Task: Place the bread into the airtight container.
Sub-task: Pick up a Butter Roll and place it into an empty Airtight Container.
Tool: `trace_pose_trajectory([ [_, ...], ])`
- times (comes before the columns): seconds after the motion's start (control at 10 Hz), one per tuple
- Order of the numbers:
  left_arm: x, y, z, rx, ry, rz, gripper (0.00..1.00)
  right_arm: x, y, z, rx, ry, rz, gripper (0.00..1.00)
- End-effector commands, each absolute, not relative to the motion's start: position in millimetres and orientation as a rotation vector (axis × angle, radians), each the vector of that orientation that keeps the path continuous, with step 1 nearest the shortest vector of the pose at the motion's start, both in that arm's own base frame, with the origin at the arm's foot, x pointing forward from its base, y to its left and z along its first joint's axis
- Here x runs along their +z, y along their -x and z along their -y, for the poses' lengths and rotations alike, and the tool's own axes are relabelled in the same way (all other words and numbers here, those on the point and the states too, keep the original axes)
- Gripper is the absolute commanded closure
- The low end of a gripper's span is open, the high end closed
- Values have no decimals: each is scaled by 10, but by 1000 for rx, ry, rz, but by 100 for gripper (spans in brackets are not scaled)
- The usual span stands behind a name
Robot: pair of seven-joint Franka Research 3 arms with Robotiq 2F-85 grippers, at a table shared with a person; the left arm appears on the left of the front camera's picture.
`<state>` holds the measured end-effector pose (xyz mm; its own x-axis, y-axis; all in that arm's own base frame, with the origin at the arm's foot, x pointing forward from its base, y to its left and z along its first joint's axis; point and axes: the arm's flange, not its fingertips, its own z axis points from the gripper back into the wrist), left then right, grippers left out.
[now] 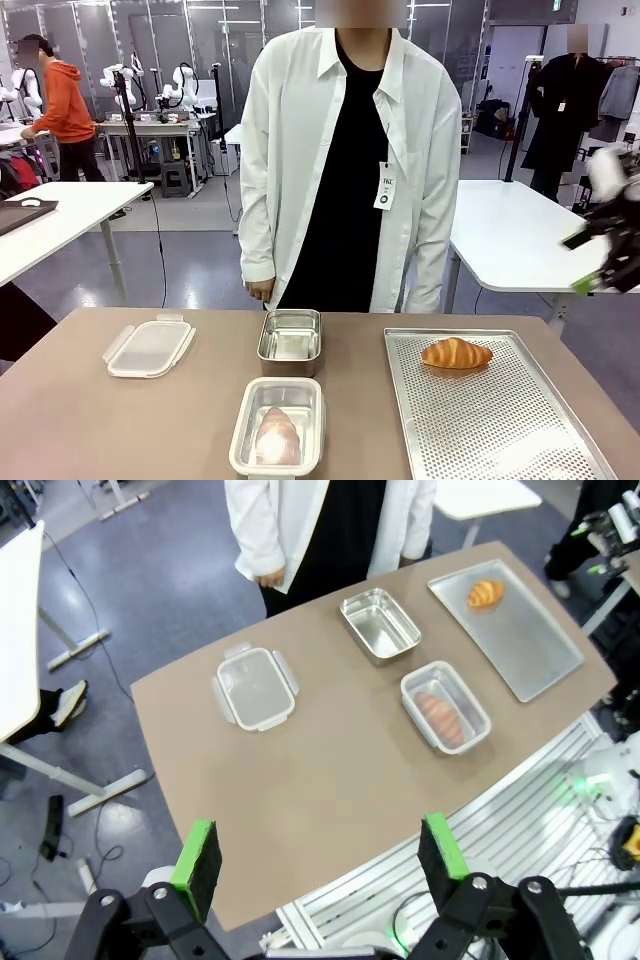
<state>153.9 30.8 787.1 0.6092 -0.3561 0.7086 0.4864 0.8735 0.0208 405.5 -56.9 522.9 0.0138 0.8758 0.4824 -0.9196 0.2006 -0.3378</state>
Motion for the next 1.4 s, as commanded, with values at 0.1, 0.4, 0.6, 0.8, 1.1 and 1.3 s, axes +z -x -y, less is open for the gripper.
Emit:
trace_pose_trajectory([
  [0.1,7872,-1530,-304,-502,178,776,0,4705,-4329,183,1465,65,567,0],
  [0.4,7872,-1530,-304,-502,178,776,0,4296,-4497,-31,1478,147,446,0],
  [0.6,7872,-1530,-304,-502,178,776,0,4314,-4443,8,1510,143,506,0],
  [0.8,7872,-1530,-304,-502,178,776,0,4314,-4443,8,1510,143,506,0],
  [1.1,7872,-1530,-304,-502,178,776,0,4324,-4459,0,1507,147,498,0],
  [1.3,7872,-1530,-304,-502,178,776,0,4349,-4792,-218,1574,64,430,0],
])
